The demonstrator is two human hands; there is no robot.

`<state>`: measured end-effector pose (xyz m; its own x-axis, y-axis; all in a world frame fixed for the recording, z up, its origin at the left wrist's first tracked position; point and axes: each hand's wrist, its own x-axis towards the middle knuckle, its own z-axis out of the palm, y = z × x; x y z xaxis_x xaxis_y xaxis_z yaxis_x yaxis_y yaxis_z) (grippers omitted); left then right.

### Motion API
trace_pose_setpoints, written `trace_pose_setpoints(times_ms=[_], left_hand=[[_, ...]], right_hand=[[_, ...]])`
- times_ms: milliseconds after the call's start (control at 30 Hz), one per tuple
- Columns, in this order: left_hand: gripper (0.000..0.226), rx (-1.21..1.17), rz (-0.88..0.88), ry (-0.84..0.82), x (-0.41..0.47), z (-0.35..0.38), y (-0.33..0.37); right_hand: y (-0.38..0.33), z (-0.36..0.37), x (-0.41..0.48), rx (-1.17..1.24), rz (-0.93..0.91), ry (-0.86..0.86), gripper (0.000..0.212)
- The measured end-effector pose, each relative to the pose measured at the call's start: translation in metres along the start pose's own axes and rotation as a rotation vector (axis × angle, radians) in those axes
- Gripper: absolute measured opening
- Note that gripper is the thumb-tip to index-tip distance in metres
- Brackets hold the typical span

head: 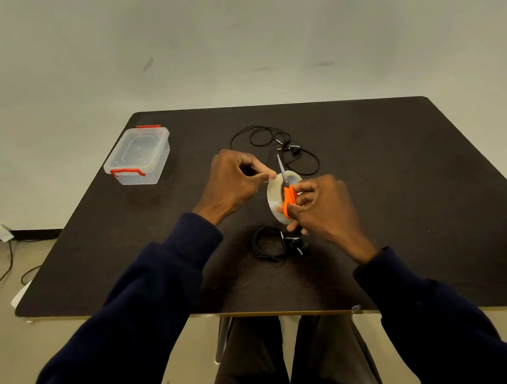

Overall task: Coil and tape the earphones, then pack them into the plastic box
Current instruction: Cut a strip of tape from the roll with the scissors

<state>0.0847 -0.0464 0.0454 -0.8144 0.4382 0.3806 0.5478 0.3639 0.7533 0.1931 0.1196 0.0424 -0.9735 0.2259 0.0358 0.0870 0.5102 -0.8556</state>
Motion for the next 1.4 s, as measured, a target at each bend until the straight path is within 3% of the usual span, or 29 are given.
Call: trace_pose_setpoints(times_ms=[300, 400, 533, 767, 1033, 1267, 1400], left_hand=[[0.009, -0.069, -0.031, -0.099, 0.005, -0.007, -0.006], [0.001, -0.08, 0.003, -0.069, 0.005, -0.007, -0.011], [0.011, -0.152, 0.049, -0.052, 0.008, -0.012, -0.001], [0.011, -0.425, -0.203, -0.265, 0.026, -0.029, -0.001], [0.006, -0.322, -0.135, -0.283, 0.039, -0.039, -0.002], [0.019, -0.104, -0.071, -0.34, 0.066, -0.036, 0.022], [0.009, -0.104, -0.061, -0.39, 0.071, -0.032, 0.027]], right_hand=[[-0.015, -0.019, 0.006, -0.086, -0.06, 0.092, 0.02], [-0.015, -0.016, 0.01, -0.069, -0.045, 0.095, 0.021], [-0.015, -0.013, 0.02, -0.025, -0.04, 0.157, 0.011], [-0.021, -0.014, 0.028, 0.027, -0.02, 0.091, 0.012], [-0.021, -0.019, 0.025, 0.133, 0.007, -0.023, 0.016], [-0.014, -0.019, 0.024, 0.33, 0.061, -0.049, 0.023], [-0.007, -0.021, 0.021, 0.323, 0.07, -0.082, 0.026]])
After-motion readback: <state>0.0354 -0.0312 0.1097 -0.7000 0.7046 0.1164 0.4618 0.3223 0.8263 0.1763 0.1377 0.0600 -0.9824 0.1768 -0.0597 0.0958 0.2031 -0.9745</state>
